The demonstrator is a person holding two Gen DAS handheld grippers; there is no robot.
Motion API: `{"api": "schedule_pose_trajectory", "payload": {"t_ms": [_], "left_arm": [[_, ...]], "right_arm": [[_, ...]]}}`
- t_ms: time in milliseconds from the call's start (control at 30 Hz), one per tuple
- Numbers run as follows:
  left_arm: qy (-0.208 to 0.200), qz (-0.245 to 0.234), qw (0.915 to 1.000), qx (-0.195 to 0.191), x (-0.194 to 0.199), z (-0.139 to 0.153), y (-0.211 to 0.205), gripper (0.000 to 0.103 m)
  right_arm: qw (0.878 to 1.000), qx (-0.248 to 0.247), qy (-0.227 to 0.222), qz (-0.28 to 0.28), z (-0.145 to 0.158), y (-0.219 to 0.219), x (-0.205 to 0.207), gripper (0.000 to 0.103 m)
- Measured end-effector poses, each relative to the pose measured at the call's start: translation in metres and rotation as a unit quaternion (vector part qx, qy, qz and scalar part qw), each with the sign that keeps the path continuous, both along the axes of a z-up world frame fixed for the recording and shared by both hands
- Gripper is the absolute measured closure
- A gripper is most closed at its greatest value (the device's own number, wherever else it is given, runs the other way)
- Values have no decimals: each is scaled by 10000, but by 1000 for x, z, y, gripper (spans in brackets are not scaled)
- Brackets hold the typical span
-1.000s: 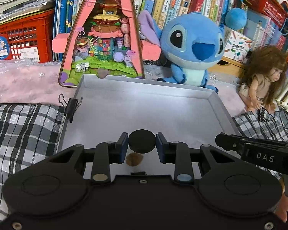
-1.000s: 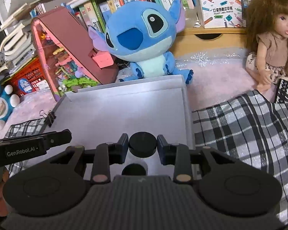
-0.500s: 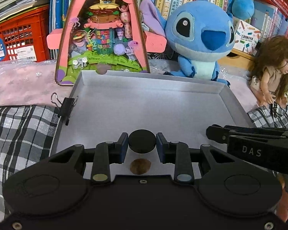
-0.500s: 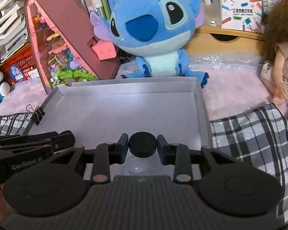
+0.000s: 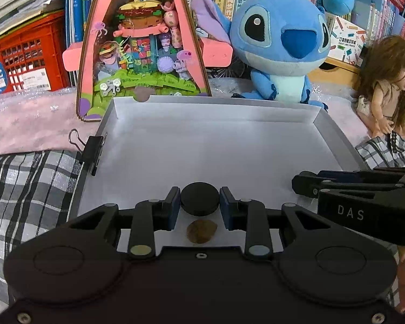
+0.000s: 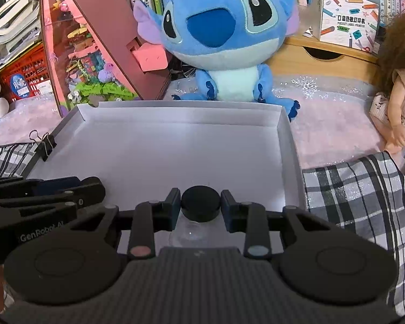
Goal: Organize rigid objects
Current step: 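Lower and open the left tool to drop its puck while the right tool releases its puck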
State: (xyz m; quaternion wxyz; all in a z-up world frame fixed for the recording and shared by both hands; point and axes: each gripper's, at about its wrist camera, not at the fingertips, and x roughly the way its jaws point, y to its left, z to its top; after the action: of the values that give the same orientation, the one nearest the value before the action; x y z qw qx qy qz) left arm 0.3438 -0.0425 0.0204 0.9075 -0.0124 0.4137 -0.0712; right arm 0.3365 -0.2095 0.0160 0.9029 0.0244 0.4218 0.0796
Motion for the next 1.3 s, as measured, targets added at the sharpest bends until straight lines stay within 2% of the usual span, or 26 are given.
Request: {"api": "schedule_pose_trajectory", "payload": {"t_ms": [1000,1200,1300], "left_arm": [[-151,-30,9997,185,-6,-1,-1,73],[-160,-13,9997,210,-7,-1,-1,73],[-155,15,9997,182,-8,0,0,67]], "right_arm": [[10000,19,-62,4,-4,-1,-6,61],[9999,31,-96,-20,-4,-2,-8,52],[9999,85,-116,-63,-3,-4,-9,49]]}}
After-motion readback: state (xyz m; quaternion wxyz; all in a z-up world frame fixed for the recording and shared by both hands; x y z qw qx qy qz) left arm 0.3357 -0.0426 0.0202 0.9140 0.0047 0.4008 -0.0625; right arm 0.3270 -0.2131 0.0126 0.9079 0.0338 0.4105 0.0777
